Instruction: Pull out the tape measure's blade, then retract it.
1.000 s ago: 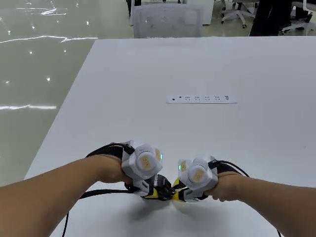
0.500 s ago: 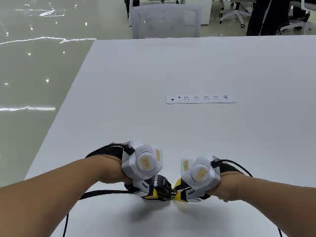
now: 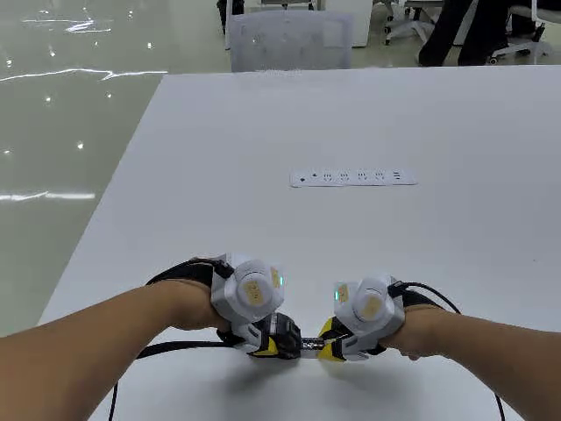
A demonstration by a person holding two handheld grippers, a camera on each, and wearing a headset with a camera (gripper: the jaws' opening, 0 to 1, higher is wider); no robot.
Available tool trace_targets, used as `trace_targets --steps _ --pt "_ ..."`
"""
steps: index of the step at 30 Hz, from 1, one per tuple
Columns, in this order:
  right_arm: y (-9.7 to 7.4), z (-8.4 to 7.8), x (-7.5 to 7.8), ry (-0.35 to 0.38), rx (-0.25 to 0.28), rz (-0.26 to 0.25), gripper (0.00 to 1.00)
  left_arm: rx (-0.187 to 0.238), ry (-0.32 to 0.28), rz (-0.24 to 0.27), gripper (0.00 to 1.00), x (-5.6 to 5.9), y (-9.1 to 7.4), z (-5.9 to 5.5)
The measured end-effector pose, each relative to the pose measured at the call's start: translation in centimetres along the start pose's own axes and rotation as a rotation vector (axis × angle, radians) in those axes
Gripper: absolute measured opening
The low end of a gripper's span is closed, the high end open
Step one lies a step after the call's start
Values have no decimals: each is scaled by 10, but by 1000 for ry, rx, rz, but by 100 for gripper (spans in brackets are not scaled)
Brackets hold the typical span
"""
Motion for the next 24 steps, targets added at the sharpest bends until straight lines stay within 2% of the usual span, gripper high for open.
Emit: trace_targets --steps 24 --pt "-23 -27 0 30 -22 -14 11 3 -9 6 30 0 0 0"
Point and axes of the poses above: the centre of the closed fingertips' face, and the gripper's own axes: y roughly forward along the fingers, x roughly to its right, z roughly out of its top, the point moved 5 cm from there along -y, roughly backward along the fingers, and after that the axes turned 7 degrees about z, right-handed, at the moved point
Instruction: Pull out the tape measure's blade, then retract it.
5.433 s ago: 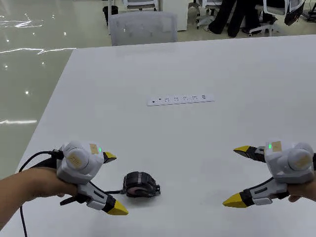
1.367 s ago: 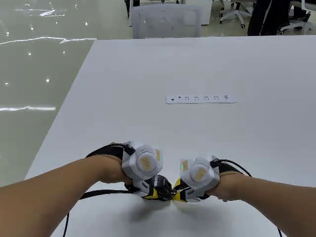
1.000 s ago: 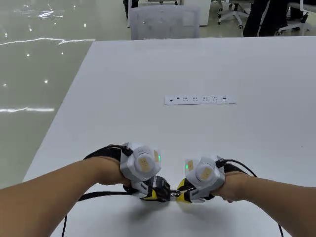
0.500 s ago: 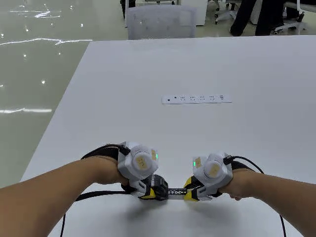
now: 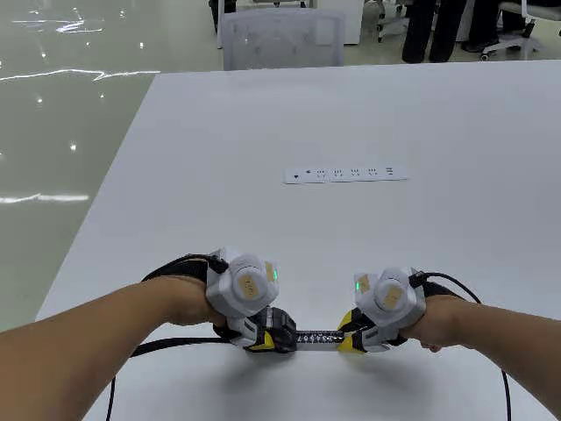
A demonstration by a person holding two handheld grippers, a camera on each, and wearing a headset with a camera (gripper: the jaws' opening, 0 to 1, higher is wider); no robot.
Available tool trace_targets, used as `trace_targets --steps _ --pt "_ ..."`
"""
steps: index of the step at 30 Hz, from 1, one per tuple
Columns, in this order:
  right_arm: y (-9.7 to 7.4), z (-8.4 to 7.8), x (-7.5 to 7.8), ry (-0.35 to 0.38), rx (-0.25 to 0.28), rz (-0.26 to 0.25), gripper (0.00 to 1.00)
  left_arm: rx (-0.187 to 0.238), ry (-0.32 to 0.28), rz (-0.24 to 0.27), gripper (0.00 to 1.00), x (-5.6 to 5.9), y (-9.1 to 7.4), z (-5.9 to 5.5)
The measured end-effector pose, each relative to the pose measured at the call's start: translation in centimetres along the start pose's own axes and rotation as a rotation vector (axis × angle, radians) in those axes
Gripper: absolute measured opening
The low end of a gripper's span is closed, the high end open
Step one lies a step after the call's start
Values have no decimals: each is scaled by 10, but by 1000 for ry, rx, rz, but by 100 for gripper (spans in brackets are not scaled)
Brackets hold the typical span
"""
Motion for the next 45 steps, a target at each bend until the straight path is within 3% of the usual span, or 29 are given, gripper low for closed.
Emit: trace_targets --steps 21,45 --pt "-18 -26 3 16 -16 -9 11 4 -11 6 30 1 0 0" --pt "-32 -45 4 43 -36 -9 11 4 -19 9 30 -1 1 0"
Point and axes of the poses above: the centre of the closed fingertips' face, and the gripper's own axes: y roughly forward along the fingers, x roughly to its right, z roughly out of its top, the point moved 5 cm from there along -y, roughly backward along the fingers, and after that the axes turned 7 degrees about z, right-handed, at the moved point
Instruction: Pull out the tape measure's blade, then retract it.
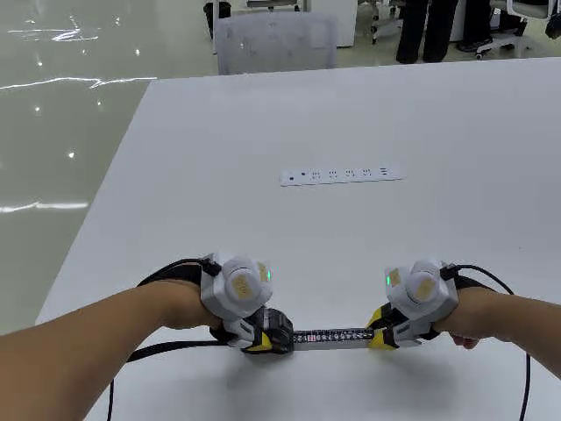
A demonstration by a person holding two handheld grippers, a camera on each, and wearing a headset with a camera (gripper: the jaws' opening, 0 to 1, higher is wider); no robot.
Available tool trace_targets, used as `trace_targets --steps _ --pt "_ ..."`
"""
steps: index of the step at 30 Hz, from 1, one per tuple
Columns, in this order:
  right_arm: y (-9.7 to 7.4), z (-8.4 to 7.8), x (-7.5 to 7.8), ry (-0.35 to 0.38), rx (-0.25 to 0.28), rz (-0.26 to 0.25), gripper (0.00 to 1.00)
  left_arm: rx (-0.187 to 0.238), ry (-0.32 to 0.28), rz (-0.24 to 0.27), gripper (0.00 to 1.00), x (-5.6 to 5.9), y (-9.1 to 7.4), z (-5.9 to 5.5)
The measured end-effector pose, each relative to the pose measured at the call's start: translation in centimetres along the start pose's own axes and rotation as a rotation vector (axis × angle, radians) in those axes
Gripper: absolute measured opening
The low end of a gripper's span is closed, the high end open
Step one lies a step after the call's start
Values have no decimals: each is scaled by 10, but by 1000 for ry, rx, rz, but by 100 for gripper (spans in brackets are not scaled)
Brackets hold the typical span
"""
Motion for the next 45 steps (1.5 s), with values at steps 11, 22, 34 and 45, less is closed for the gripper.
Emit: trace_targets --steps 11,22,34,45 --pt "-8 -10 3 2 -11 -5 11 2 -4 1 30 0 0 0" --pt "-16 -20 4 11 -22 -8 11 1 -4 -5 31 -1 1 1" --pt "-26 -34 5 29 -27 -18 11 -1 -2 -4 31 -1 1 1" --pt "-31 -44 3 44 -20 -31 11 -4 0 -8 31 -1 2 1"
Point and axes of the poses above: the centre of the closed fingertips' face, and the gripper's own axes: y roughly forward along the fingers, x roughly to its right, z roughly out of its top, the point moved 5 cm from there along -y, roughly backward along the fingers, and after that the axes turned 7 degrees about z, right-handed, at the moved point
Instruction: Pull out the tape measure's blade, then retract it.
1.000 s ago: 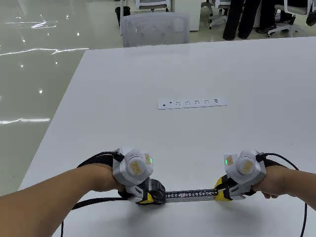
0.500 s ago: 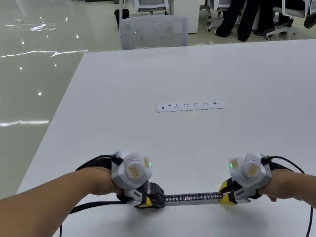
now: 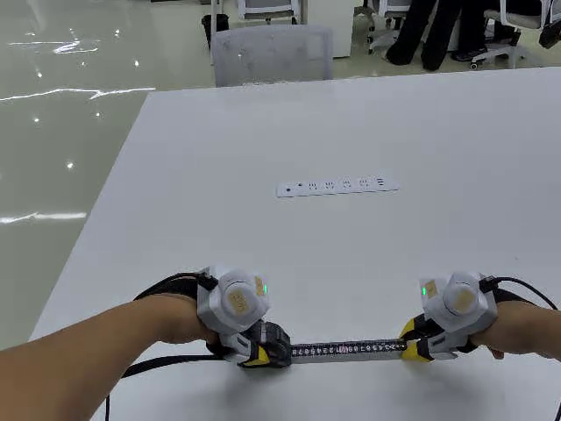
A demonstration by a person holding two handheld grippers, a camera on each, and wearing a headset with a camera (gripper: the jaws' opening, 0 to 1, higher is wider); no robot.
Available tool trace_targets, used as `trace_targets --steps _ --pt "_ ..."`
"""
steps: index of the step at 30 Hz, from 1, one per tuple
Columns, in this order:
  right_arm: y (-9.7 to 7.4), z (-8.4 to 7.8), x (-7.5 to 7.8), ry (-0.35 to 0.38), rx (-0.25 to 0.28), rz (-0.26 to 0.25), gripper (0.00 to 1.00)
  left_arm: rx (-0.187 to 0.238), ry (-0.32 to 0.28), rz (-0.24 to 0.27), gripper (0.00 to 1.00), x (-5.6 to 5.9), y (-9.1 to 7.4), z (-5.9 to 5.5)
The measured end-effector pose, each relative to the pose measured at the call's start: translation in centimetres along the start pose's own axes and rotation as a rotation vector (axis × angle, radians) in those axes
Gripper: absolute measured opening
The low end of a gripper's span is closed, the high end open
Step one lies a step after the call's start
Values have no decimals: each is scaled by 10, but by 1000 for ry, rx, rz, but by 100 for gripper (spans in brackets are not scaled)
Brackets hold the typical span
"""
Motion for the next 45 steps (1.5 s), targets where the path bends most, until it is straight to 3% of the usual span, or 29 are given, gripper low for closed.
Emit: trace_targets --steps 45 --pt "-23 -33 3 42 -26 -18 10 0 -13 -1 31 0 1 1"
Point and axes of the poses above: the centre of the closed fingertips' face, and the gripper's own axes: y roughly forward along the fingers, x roughly to its right, z roughly out of its top, the point moved 5 cm from there along -y, roughly backward along the fingers, and after that the axes turned 7 degrees about z, right-handed, at the moved point
